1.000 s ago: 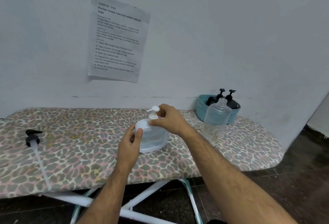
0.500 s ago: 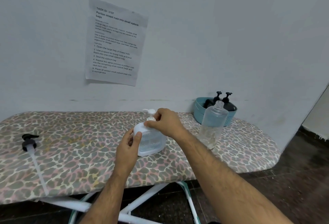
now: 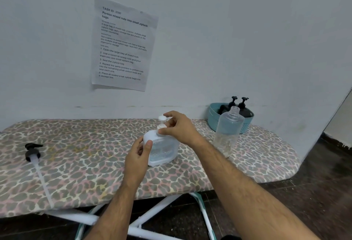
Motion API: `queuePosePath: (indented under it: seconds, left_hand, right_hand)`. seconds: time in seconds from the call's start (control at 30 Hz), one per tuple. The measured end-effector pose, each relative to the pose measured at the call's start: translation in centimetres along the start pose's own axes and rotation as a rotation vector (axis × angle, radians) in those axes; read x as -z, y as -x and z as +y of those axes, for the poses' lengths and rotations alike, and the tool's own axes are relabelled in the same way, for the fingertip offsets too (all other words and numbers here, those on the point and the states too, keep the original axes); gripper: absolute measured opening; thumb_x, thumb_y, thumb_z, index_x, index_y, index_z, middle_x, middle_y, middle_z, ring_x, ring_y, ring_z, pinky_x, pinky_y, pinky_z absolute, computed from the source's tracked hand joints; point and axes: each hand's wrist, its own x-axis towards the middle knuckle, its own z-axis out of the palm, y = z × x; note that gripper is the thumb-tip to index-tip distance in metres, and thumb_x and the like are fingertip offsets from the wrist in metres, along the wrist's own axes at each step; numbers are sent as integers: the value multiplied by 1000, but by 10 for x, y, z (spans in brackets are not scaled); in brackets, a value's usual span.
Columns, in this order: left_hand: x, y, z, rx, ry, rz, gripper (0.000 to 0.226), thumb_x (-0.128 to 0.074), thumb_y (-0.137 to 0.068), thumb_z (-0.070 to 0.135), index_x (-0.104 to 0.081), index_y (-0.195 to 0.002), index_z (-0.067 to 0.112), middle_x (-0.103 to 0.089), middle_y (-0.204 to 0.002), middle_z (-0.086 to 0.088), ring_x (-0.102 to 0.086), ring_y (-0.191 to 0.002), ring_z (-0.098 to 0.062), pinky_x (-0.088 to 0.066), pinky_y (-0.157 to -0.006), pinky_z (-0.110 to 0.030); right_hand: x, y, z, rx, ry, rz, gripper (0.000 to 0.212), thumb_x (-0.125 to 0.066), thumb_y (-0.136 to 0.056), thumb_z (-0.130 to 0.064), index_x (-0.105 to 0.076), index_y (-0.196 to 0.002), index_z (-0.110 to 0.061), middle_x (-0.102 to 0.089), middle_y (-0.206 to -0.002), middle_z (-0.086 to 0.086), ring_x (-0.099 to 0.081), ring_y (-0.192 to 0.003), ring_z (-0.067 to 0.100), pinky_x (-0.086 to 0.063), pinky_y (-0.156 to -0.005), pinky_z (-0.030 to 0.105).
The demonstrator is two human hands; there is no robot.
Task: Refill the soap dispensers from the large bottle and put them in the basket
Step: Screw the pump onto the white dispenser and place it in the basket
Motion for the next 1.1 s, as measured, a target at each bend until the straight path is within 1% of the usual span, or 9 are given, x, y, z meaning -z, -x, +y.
queuePosePath:
  seconds: [0.07, 0.2, 0.4, 0.53, 0.7, 0.83, 0.93, 1.0, 1.1]
  left_hand:
    - [0, -1, -1, -6, -4, 4, 44, -57, -85, 59, -58, -123, 37, -72, -107, 5, -71, -94, -14, -60, -75, -35]
    - [0, -1, -1, -7, -18, 13, 54, -56, -83, 59, -57, -130, 31, -70, -109, 5, -70, -96, -13, -58, -73, -31]
    - [0, 0, -1, 9, -28, 20, 65, -59, -75, 75, -58, -126, 35, -71, -109, 5, -71, -95, -13, -61, -79, -39]
    - [0, -1, -1, 25, -35, 20, 59, -58, -79, 72, -57, -126, 36, -70, -111, 7, -70, -98, -14, -60, -83, -48]
    - [1, -1, -1, 23, -45, 28, 78, -58, -72, 78, -57, -133, 30, -70, -112, 6, -70, -98, -14, -61, -81, -48]
    - [1, -1, -1, 31, -40, 20, 68, -60, -81, 70, -56, -134, 27, -71, -112, 3, -71, -98, -16, -62, -76, -44]
    - [0, 0, -1, 34, -35, 15, 65, -58, -81, 62, -55, -135, 26, -70, -114, 1, -71, -99, -17, -63, -71, -39]
    - [0, 0, 0, 32, -38, 17, 66, -58, -81, 61, -55, -136, 26, -69, -114, 2, -70, -99, -16, -62, -71, -36]
    - [0, -1, -1, 37, -34, 18, 66, -58, -80, 62, -55, -136, 26, -70, -114, 2, -70, -99, -16, -62, -74, -40]
  right_hand:
    - [0, 0, 0, -2, 11, -32, 69, -83, -79, -25, -49, -139, -20, -61, -99, -2, -60, -89, 11, -50, -81, 26]
    - [3, 0, 1, -25, -143, -65, 80, -71, -86, -8, -29, -153, -20, -65, -111, -1, -61, -106, 12, -44, -82, 17]
    - [-1, 0, 5, -16, -120, -26, 93, -84, -78, -17, -29, -153, -20, -62, -92, 2, -61, -85, 11, -50, -87, 29]
    - [2, -1, 8, -30, -230, -64, 87, -71, -87, -7, -20, -156, -21, -69, -109, 0, -61, -111, 13, -42, -86, 22]
    - [3, 1, 8, -10, -246, -58, 83, -72, -86, -4, -27, -154, -22, -70, -97, -6, -65, -98, 4, -44, -85, 20]
    - [-2, 0, 10, -2, -215, -25, 89, -82, -80, -16, -30, -151, -26, -59, -102, 4, -61, -95, -1, -46, -86, 19]
    - [-3, -3, 12, -14, -296, -86, 89, -74, -85, -8, -22, -155, -28, -65, -119, 4, -60, -113, 10, -44, -98, 29]
    - [-3, -5, 13, -18, -297, -93, 87, -70, -85, -3, -24, -155, -26, -71, -115, 6, -61, -117, 18, -45, -103, 35]
    - [-6, -3, 13, 5, -209, -28, 84, -80, -80, -12, -34, -150, -24, -69, -101, 7, -65, -97, 16, -49, -92, 29]
